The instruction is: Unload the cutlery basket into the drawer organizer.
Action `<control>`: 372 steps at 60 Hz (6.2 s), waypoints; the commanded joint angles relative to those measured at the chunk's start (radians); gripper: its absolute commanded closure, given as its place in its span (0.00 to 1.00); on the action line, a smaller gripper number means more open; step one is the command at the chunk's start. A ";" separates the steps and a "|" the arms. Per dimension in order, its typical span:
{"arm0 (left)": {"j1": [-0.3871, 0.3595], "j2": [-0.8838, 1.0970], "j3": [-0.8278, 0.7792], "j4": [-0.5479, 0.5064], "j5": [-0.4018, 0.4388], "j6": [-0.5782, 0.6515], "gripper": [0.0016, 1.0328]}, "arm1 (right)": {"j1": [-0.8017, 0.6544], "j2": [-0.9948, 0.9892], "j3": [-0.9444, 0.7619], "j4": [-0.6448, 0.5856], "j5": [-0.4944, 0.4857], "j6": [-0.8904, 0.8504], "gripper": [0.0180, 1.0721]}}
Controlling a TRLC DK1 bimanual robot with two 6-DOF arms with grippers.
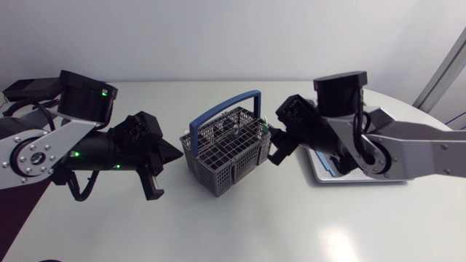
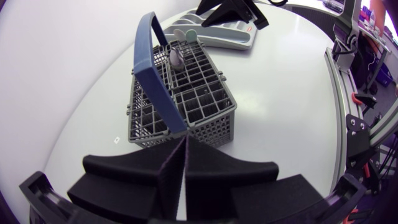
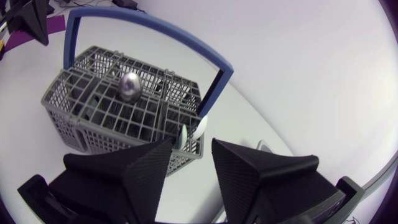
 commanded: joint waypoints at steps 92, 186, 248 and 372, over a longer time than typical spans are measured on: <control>0.004 0.043 -0.053 0.092 0.001 0.040 0.83 | 0.059 0.230 0.121 0.143 0.163 -0.026 0.93; -0.119 0.098 0.225 -0.082 0.117 -0.081 0.81 | 0.166 -0.451 0.072 -0.265 0.019 0.004 0.93; -0.184 0.325 0.525 -0.453 0.604 -0.060 0.58 | 0.145 -0.508 0.145 -0.402 -0.403 0.330 0.93; -0.424 0.204 0.412 -0.004 -0.309 -0.325 0.86 | -0.073 -0.284 0.306 -0.506 -0.536 0.578 0.30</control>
